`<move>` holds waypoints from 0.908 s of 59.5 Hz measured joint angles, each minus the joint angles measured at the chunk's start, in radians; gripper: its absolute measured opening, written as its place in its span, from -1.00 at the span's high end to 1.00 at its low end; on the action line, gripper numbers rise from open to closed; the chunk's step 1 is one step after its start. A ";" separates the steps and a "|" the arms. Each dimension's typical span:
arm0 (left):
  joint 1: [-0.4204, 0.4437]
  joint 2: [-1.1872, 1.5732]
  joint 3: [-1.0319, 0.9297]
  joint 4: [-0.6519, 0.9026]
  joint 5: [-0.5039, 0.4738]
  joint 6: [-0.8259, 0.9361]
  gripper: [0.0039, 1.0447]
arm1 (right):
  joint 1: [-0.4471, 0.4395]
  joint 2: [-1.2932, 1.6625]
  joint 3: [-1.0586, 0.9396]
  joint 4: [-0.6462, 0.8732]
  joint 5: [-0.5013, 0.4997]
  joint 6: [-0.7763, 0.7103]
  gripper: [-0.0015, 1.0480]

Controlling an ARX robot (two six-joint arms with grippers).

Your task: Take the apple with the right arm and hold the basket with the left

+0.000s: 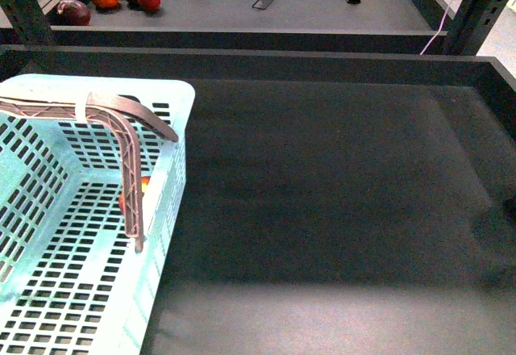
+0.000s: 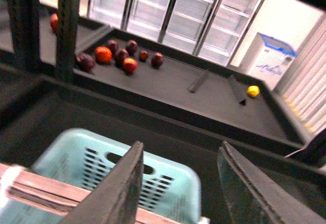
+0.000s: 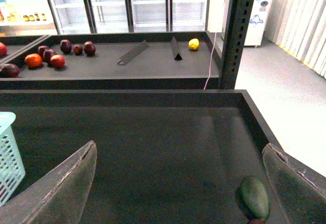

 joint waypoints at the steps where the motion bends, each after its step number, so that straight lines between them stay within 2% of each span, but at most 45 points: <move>1: 0.008 -0.013 -0.012 0.002 0.008 0.040 0.25 | 0.000 0.000 0.000 0.000 0.000 0.000 -0.83; 12: 0.061 -0.119 -0.116 -0.014 0.068 0.203 0.94 | 0.000 0.000 0.000 0.000 0.000 0.000 -0.83; 25: 0.107 -0.245 -0.185 -0.070 0.105 0.229 0.94 | 0.000 0.000 0.000 0.000 0.000 0.000 -0.83; 29: 0.161 -0.288 -0.203 -0.096 0.184 0.232 0.94 | 0.000 0.000 0.000 0.000 0.000 0.000 -0.83; 33: 0.191 -0.327 -0.217 -0.121 0.189 0.233 0.94 | 0.000 0.000 0.000 0.000 0.000 0.000 -0.83; 44: 0.196 -0.447 -0.251 -0.205 0.197 0.235 0.94 | 0.000 0.000 0.000 0.000 0.000 0.000 -0.83; 48: 0.196 -0.462 -0.282 -0.177 0.197 0.236 0.94 | 0.000 0.000 0.000 0.000 0.000 0.000 -0.83; 54: 0.196 -0.508 -0.282 -0.223 0.197 0.237 0.94 | 0.000 0.000 0.000 0.000 0.000 0.000 -0.83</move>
